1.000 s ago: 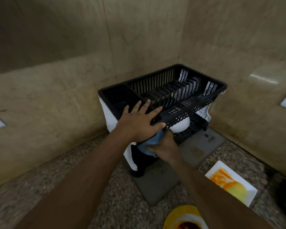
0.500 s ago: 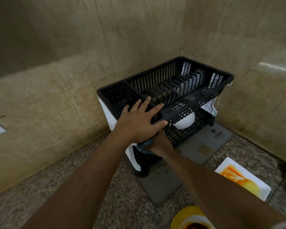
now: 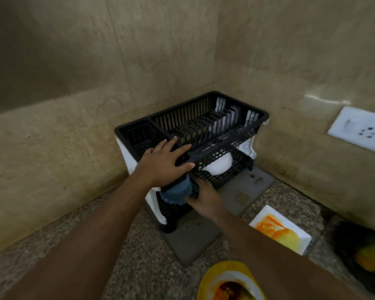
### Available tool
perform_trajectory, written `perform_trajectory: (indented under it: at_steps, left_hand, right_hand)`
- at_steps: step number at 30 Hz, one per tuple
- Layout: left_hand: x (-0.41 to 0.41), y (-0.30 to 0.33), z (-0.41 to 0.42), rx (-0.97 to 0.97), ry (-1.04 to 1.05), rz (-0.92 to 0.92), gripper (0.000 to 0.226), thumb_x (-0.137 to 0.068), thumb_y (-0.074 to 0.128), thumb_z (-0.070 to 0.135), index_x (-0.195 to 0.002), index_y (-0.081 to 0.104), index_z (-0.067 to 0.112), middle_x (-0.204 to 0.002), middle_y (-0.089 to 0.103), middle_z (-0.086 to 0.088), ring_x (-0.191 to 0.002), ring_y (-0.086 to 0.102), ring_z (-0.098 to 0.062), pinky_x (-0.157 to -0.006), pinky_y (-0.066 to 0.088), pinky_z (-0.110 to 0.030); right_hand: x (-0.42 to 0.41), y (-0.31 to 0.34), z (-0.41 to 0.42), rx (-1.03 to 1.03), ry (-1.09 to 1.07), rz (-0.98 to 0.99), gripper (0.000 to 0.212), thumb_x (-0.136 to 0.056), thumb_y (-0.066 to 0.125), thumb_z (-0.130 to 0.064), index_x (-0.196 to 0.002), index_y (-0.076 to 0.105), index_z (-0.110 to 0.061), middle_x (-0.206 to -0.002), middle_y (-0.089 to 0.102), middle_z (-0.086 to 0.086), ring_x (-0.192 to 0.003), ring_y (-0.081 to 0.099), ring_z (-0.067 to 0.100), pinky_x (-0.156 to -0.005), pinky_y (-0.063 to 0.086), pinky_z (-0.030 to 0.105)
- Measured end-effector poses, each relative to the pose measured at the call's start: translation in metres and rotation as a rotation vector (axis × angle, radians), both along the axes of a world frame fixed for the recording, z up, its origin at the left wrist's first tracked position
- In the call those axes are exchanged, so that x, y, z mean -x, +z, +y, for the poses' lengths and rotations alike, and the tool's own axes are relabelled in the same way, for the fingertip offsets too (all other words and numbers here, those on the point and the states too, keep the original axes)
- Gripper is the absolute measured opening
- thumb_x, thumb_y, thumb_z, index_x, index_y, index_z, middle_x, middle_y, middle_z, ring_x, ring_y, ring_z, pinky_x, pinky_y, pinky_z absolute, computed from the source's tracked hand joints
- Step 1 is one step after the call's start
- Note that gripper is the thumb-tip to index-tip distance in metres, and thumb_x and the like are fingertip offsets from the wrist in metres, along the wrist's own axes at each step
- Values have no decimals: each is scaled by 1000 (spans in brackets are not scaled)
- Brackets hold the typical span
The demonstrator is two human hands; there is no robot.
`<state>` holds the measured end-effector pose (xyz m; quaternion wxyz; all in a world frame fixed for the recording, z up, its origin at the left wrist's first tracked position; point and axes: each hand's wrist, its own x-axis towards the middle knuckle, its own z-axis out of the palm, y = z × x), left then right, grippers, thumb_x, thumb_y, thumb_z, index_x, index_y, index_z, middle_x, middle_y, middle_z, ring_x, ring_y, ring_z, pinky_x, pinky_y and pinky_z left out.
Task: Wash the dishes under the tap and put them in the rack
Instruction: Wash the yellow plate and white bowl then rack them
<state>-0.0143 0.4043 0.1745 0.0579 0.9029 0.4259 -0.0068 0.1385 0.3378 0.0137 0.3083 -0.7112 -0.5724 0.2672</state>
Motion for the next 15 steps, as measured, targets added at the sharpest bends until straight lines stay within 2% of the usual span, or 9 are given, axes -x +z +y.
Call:
perform_trajectory:
  at_steps: [3, 6, 8, 10, 13, 15]
  left_hand:
    - [1, 1, -6, -68, 0, -10, 70, -90, 27, 76, -152, 15, 48, -166, 5, 3, -152, 3, -24, -117, 14, -52]
    - [1, -1, -20, -222, -21, -19, 67, -93, 34, 68, -152, 28, 36, -162, 22, -5, -151, 12, -27, -118, 18, -52]
    - [-3, -4, -45, -321, -96, -98, 62, -93, 39, 59, -147, 42, 28, -154, 37, -8, -147, 25, -28, -116, 23, -51]
    - [-9, -14, -82, -400, -184, -207, 56, -91, 41, 53, -135, 56, 22, -139, 54, -9, -134, 44, -30, -107, 34, -48]
    - [-17, -45, -131, -241, -209, -358, 45, -93, 48, 45, -126, 62, 17, -122, 60, -6, -115, 54, -26, -93, 46, -39]
    - [-21, -67, -162, -53, -181, -354, 40, -96, 48, 44, -124, 61, 18, -120, 58, -4, -112, 54, -23, -89, 47, -35]
  right_hand:
    - [-15, 15, -52, -8, -24, 48, 58, -89, 68, -37, -140, 47, -21, -133, 53, 0, -124, 50, 21, -100, 45, 33]
    - [-33, 32, -102, 27, -97, 59, 50, -92, 64, -32, -138, 49, -19, -127, 60, 2, -111, 61, 19, -94, 50, 35]
    - [-44, 43, -137, 8, -142, 116, 42, -92, 64, -25, -132, 55, -18, -120, 64, 2, -108, 63, 20, -94, 51, 32]
    - [-52, 51, -168, 12, -143, 137, 33, -94, 62, -21, -127, 57, -17, -113, 65, 2, -98, 64, 16, -86, 50, 21]
    - [-62, 54, -208, -6, -163, 104, 19, -96, 59, -23, -114, 61, -24, -100, 67, -6, -84, 64, 8, -72, 54, 24]
    - [-66, 51, -236, 2, -213, 95, 13, -94, 61, -24, -106, 63, -30, -96, 68, -9, -82, 64, 8, -63, 48, 18]
